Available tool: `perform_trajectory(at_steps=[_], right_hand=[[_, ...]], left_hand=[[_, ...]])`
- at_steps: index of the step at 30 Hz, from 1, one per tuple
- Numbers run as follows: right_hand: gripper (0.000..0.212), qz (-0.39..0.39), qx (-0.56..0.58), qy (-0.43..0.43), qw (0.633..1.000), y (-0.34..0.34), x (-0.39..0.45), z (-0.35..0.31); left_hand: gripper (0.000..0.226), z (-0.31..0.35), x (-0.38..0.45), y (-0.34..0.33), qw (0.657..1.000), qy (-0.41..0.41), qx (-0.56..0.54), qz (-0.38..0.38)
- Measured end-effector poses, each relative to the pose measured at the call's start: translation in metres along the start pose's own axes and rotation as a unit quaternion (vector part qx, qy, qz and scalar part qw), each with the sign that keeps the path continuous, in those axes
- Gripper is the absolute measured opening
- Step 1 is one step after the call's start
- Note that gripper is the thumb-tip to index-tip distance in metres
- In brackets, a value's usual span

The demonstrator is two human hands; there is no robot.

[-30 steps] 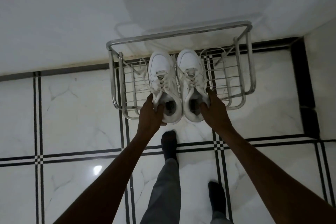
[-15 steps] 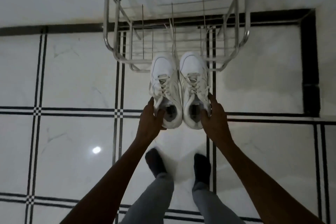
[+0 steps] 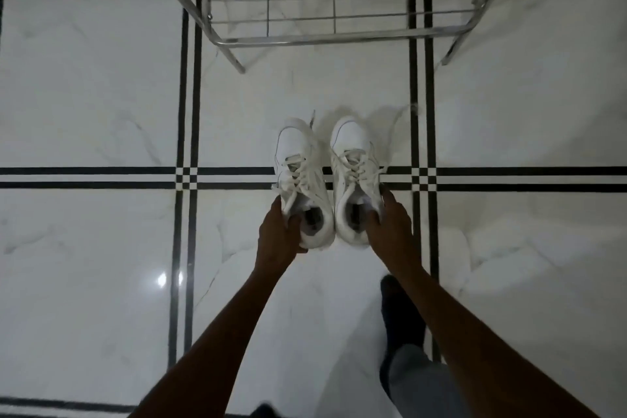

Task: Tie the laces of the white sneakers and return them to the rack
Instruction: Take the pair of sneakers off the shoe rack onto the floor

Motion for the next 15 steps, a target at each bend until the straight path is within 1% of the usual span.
perform_trajectory(at_steps=[2, 5, 9, 12, 13, 14, 15], right_hand=[[0.051, 0.009, -0.005, -0.001, 1.000, -0.022, 0.031, 0.028], [0.054, 0.012, -0.024, 0.004, 1.000, -0.037, 0.058, 0.047], [0.057, 0.008, -0.039, 0.012, 0.999, -0.052, 0.073, 0.067], [0.060, 0.003, -0.035, 0.016, 0.999, -0.054, 0.071, 0.065], [0.064, 0.013, -0.046, 0.019, 0.999, -0.052, 0.067, 0.062], [0.066, 0.043, -0.069, 0.027, 0.996, -0.047, 0.060, 0.055], [0.064, 0.093, -0.096, 0.046, 0.990, -0.040, 0.050, 0.045]], left_hand=[[0.045, -0.031, 0.034, -0.010, 1.000, -0.011, 0.006, -0.001], [0.049, -0.051, 0.062, -0.017, 1.000, -0.025, 0.013, -0.006], [0.050, -0.082, 0.083, -0.022, 1.000, -0.029, 0.009, 0.004], [0.050, -0.089, 0.083, -0.025, 0.999, -0.049, -0.003, 0.014], [0.048, -0.088, 0.081, -0.024, 0.998, -0.055, -0.001, 0.019], [0.048, -0.086, 0.080, -0.022, 0.997, -0.064, 0.009, 0.031], [0.046, -0.085, 0.078, -0.019, 0.996, -0.072, 0.025, 0.047]])
Point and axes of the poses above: each hand's wrist, its own x-axis towards the middle knuckle, its own y-axis out of the back of the hand, z = x × y, the point moved 8 cm from there along x, towards the middle knuckle, and after that the axes turned 9 degrees about -z, right-handed, at the moved point
